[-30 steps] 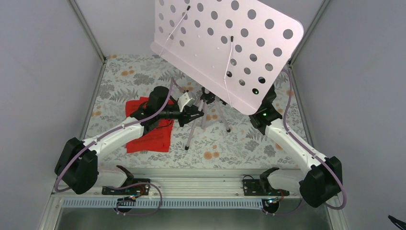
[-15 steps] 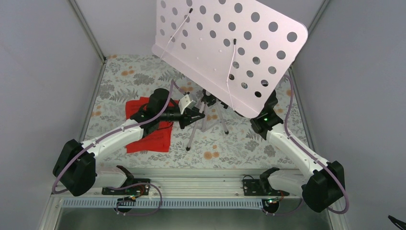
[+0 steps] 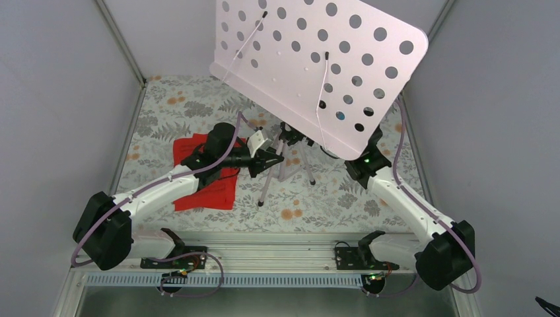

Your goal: Pack up the instrument practice props

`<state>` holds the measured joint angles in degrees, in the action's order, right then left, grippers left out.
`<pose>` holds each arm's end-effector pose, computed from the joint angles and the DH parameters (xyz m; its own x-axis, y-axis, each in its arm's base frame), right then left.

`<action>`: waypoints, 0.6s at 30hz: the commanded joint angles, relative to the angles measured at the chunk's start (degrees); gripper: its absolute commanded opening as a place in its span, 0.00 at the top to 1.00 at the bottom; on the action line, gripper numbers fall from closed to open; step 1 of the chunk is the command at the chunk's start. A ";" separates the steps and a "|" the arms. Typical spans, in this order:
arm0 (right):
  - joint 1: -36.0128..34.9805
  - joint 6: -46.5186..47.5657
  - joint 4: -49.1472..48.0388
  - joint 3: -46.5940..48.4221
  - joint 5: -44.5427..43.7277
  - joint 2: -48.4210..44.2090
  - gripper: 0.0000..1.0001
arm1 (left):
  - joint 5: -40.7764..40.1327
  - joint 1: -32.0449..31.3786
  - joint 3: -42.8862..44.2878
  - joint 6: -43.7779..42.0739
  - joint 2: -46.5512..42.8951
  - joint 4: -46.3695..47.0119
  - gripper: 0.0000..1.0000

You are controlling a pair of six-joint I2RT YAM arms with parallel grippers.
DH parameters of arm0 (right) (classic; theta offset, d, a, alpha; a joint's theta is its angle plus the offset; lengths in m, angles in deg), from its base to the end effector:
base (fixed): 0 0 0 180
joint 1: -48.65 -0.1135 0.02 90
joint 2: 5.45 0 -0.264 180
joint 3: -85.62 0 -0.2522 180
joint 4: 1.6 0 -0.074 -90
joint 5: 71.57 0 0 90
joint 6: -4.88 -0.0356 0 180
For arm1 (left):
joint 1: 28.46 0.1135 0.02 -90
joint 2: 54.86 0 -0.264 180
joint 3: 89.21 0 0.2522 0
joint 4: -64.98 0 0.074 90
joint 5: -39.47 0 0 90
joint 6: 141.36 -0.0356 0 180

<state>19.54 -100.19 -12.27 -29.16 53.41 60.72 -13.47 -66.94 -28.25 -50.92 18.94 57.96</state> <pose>0.2235 0.1478 0.3682 -0.0896 0.1940 -0.9769 -0.9000 0.4044 0.1628 0.2125 -0.1963 0.2762 -0.2732 0.2093 -0.9389 0.9382 0.2736 -0.2120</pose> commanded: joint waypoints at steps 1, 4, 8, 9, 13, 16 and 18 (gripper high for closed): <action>1.14 1.07 -0.33 4.38 -1.15 1.06 0.45 | 1.54 -0.62 2.28 -0.71 -1.08 6.53 0.98; 1.51 1.56 0.23 6.45 -0.65 2.48 0.48 | 1.40 -0.74 2.36 -0.83 -1.05 6.29 0.98; 1.56 2.09 1.28 8.36 1.28 4.11 0.57 | 0.89 -0.81 2.40 -1.15 -1.21 5.93 0.97; 1.52 2.21 1.55 8.59 1.78 4.33 0.59 | 0.73 -0.81 2.45 -1.23 -1.28 5.87 0.98; 1.57 2.76 2.62 8.92 3.83 4.11 0.67 | 0.12 -1.04 2.47 -1.37 -1.20 5.80 0.98; 1.54 3.95 5.35 10.15 5.76 4.08 0.71 | -0.32 -1.16 2.67 -1.29 -1.33 5.95 0.98; 1.53 5.52 8.64 11.48 6.79 4.31 0.69 | -0.45 -1.16 2.68 -0.96 -1.56 6.59 0.98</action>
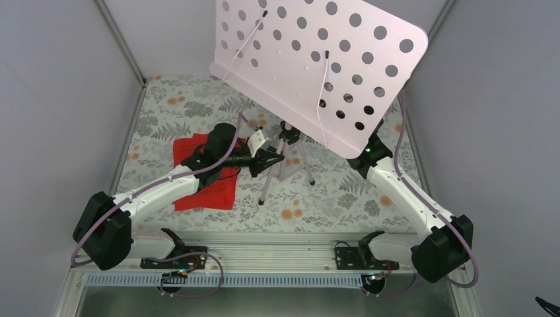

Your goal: Pack up the instrument practice props

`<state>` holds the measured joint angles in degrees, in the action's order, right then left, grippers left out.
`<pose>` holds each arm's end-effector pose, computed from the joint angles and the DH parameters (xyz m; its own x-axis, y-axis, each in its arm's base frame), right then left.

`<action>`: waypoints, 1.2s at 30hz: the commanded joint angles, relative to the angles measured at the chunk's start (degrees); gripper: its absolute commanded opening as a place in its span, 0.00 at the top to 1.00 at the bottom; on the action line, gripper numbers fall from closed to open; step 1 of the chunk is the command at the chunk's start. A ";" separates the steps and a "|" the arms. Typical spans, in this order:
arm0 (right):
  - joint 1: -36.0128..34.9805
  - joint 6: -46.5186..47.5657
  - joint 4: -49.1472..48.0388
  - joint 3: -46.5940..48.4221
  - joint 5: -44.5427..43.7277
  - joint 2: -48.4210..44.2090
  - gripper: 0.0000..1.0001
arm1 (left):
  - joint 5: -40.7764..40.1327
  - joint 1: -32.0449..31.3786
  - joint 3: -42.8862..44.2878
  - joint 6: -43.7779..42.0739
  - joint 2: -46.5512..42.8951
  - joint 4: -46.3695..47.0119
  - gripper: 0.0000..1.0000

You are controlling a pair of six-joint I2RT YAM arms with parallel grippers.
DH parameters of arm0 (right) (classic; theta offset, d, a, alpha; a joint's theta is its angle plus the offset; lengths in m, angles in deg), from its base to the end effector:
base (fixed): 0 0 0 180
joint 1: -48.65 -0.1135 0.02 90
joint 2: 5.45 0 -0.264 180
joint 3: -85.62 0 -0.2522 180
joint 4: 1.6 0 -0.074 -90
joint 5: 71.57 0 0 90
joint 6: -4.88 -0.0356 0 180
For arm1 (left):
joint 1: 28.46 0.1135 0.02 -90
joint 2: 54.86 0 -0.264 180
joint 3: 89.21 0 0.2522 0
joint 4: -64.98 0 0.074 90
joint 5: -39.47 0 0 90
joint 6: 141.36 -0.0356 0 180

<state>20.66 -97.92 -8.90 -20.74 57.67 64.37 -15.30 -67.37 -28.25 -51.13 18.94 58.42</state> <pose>0.2369 0.1514 0.3977 -0.0359 0.1752 -0.9839 -0.9267 0.3628 0.0984 0.2123 -0.1978 0.2767 -0.2622 0.2074 -0.9424 0.9354 0.2947 -0.1954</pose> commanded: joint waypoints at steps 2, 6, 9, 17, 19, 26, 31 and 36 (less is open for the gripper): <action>0.41 4.60 7.54 3.73 2.65 0.69 0.63 | 1.34 -0.73 2.55 -0.44 -1.72 6.61 0.97; 0.41 5.72 9.78 4.18 1.58 0.77 0.63 | 1.41 -0.72 2.46 -0.40 -1.58 6.62 0.98; 0.47 6.03 11.02 4.69 0.92 1.25 0.78 | 1.30 -0.81 2.61 -0.53 -1.55 6.46 0.98; 0.39 2.62 10.76 7.08 0.32 -0.01 0.96 | -3.03 -1.87 3.40 1.03 -3.77 6.60 0.98; 0.33 0.27 8.95 7.20 0.74 -1.01 0.96 | -4.86 -3.53 3.98 2.35 -4.64 7.95 0.98; -0.82 -1.75 7.21 4.82 0.88 -3.64 0.96 | -11.14 -10.41 8.66 3.84 -2.05 12.63 0.98; -1.08 -2.11 6.17 0.55 0.38 -6.43 0.96 | -15.73 -13.15 6.72 3.79 0.21 15.69 0.98; -1.05 -2.45 3.82 -3.57 -1.48 -9.68 0.96 | -20.58 -14.71 4.04 4.84 0.63 16.37 0.97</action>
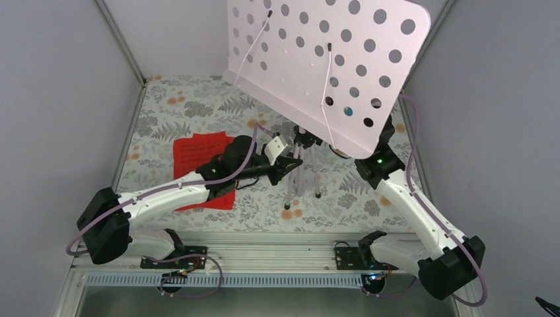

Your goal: Pack up the instrument practice props

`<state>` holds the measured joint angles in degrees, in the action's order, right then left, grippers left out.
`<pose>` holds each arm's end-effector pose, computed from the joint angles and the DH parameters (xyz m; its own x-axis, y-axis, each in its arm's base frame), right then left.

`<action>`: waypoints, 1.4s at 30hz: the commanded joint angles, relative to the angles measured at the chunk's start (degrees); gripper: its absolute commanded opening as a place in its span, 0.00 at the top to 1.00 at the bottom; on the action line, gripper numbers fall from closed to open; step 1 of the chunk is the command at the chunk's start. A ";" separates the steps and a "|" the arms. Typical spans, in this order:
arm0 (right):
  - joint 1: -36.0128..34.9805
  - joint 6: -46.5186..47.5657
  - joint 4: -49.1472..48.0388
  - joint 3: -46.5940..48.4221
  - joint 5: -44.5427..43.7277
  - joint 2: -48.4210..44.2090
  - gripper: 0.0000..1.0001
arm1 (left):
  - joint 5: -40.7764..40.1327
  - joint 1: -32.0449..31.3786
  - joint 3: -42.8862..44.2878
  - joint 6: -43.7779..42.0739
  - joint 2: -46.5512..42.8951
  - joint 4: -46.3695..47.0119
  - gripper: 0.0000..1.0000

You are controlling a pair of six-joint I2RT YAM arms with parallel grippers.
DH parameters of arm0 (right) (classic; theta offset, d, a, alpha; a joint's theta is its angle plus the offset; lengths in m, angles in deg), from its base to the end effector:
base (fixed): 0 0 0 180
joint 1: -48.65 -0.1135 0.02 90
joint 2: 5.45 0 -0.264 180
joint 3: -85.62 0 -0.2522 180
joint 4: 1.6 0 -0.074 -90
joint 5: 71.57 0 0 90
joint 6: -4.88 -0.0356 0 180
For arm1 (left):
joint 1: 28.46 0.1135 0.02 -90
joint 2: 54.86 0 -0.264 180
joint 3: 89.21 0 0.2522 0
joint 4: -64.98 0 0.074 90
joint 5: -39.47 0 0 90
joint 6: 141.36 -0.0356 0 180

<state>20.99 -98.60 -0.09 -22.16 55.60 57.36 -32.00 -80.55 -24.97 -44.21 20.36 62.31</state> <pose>0.2111 0.1349 0.4036 -0.0914 0.1618 -0.9826 -0.9036 0.4013 0.1501 0.1784 -0.2475 0.2953 -0.2606 0.1426 -0.9549 0.9125 0.3595 -0.1954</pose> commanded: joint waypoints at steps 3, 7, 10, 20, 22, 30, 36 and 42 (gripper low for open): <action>-1.42 -1.69 -5.65 -3.34 -0.71 -4.05 0.96 | -6.06 -1.88 -1.36 -1.42 -1.07 12.25 0.76; -1.35 -1.35 -5.47 -3.94 -1.38 -5.17 0.96 | -8.05 -1.87 -5.41 -0.55 -3.41 12.33 0.56; -1.35 -1.20 -5.56 -4.35 -1.49 -5.81 0.96 | -9.79 -1.88 -8.98 -0.13 -6.55 13.02 0.39; -1.38 -4.24 -8.27 -6.77 -1.04 -6.87 0.96 | -8.53 -1.86 -5.65 -0.57 -1.86 13.64 0.00; -1.35 -4.67 -8.55 -7.05 -1.33 -7.11 0.96 | -8.08 -1.91 -4.90 -0.05 0.52 16.58 0.00; -1.43 -5.83 -9.36 -7.65 -2.79 -7.85 0.96 | -7.62 -2.28 -2.96 2.46 8.54 28.60 0.00; -1.40 -7.06 -8.98 -7.94 -6.10 -8.92 0.96 | -15.43 -4.54 -2.03 0.95 12.63 31.41 0.00; -1.45 -8.97 -9.88 -9.27 -9.38 -10.25 0.96 | -23.70 -7.08 -2.39 -1.21 13.96 33.27 0.29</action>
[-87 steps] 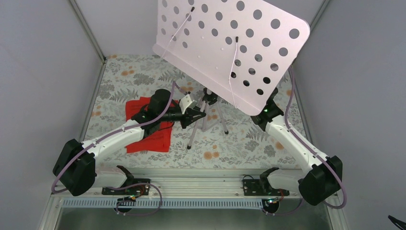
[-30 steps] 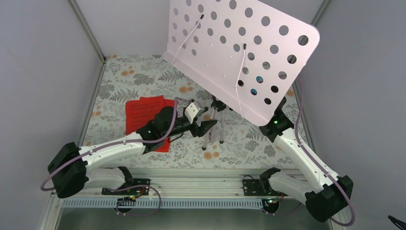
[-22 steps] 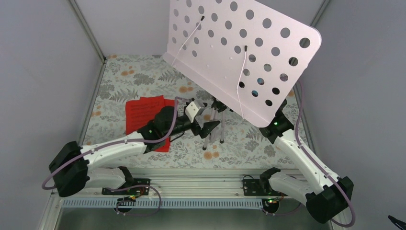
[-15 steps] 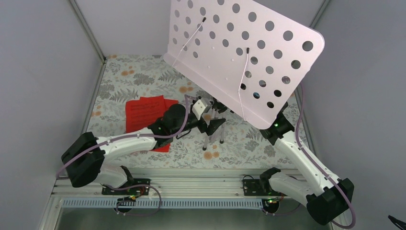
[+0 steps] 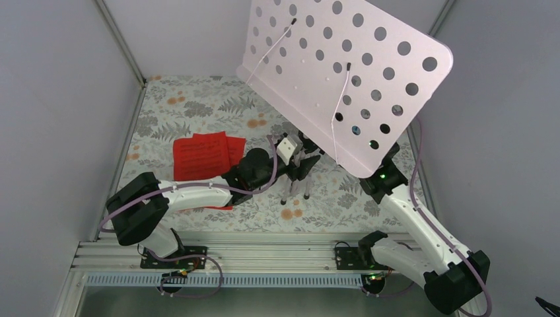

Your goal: Pack up the instrument practice props

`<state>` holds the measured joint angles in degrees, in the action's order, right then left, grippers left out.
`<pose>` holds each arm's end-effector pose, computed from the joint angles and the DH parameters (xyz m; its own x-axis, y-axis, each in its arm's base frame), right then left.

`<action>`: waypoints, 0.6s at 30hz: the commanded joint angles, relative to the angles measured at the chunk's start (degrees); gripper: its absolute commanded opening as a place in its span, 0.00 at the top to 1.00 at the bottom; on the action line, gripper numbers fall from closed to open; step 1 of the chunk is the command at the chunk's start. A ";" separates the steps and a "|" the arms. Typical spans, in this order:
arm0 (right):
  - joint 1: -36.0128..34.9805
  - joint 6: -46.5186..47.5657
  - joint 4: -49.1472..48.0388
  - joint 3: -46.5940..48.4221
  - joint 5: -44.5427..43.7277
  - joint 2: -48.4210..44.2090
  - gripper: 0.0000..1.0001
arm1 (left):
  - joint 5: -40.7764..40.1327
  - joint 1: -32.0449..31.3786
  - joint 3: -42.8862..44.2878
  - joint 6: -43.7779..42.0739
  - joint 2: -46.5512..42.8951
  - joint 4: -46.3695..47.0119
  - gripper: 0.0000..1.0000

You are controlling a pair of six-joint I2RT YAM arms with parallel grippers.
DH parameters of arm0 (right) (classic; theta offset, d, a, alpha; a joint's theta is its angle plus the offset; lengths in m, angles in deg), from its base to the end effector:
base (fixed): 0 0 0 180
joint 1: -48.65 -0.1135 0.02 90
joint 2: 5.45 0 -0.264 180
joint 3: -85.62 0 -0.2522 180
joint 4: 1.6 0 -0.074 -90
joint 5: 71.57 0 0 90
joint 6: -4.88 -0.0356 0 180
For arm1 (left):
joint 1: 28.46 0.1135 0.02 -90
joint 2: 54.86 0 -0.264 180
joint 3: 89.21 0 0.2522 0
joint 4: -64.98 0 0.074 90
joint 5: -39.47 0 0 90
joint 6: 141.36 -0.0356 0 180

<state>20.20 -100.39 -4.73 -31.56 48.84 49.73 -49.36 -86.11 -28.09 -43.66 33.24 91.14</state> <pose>0.1867 0.1216 0.3833 -0.0649 0.2232 -0.9726 -0.8614 0.4795 0.1675 0.1843 -0.2923 0.2614 -0.1222 -0.0574 -0.9908 0.8468 0.5147 -0.1343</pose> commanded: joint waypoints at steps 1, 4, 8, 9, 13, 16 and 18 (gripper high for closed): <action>-0.61 -7.36 -5.26 0.02 -3.03 -2.76 0.96 | -6.96 -1.98 1.03 -2.07 1.25 4.26 0.33; -0.61 -7.73 -5.18 -0.40 -3.75 -3.16 0.96 | -8.11 -3.14 1.43 -2.75 1.53 3.99 0.44; -0.66 -8.69 -5.38 -1.15 -5.07 -4.10 0.96 | -9.23 -3.78 1.21 -2.40 1.81 3.96 0.53; -0.71 -8.95 -5.66 -1.48 -5.39 -4.46 0.96 | -9.27 -3.83 1.17 -2.28 1.91 3.84 0.51; -0.65 -10.17 -6.70 -2.28 -6.30 -5.21 0.96 | -10.09 -4.33 1.40 -1.83 2.71 3.71 0.33; -0.63 -10.67 -6.84 -2.52 -6.88 -5.34 0.96 | -11.03 -4.63 1.83 -1.82 3.36 3.45 0.33; -0.62 -10.98 -6.88 -2.60 -7.41 -5.41 0.96 | -11.27 -4.68 1.80 -1.98 3.57 3.37 0.43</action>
<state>20.22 -104.85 -4.79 -34.75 42.48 46.34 -58.67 -90.35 -27.98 -44.95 35.77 92.95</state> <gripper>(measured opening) 0.209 0.642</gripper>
